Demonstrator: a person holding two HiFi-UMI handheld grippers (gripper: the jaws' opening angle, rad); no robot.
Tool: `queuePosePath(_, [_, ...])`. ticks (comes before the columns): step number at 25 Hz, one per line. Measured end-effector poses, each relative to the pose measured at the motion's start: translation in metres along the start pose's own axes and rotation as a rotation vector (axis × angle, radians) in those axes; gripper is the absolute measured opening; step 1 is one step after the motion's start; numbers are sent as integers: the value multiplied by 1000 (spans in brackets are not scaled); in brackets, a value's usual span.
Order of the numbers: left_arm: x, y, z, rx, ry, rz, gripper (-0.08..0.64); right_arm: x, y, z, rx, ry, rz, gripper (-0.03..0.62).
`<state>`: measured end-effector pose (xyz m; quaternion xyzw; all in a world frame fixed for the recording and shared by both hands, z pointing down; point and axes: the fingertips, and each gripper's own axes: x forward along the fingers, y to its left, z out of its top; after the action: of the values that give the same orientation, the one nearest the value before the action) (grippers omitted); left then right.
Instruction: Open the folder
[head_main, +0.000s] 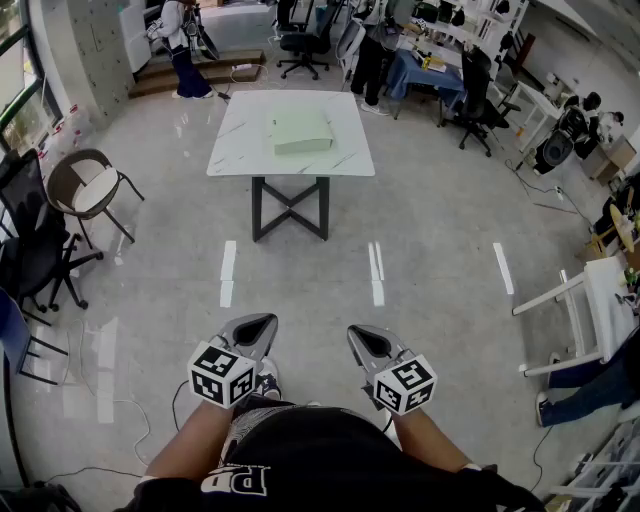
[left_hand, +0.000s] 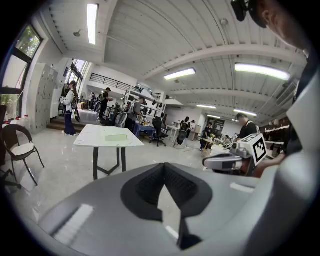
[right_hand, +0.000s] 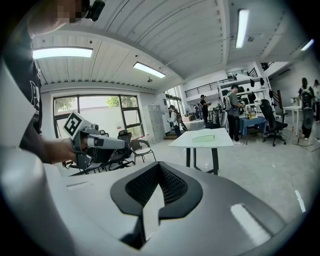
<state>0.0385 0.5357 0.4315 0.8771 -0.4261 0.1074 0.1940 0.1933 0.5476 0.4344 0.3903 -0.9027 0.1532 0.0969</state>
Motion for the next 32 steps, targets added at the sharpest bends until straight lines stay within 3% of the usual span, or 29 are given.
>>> queuePosePath(24, [15,44,-4,-25,27,-11,54,53,-1,-6,24,54,8,0])
queuePosePath(32, [29,75,16,-26,12,-6,54,88,-8,13,3,58,31,-1])
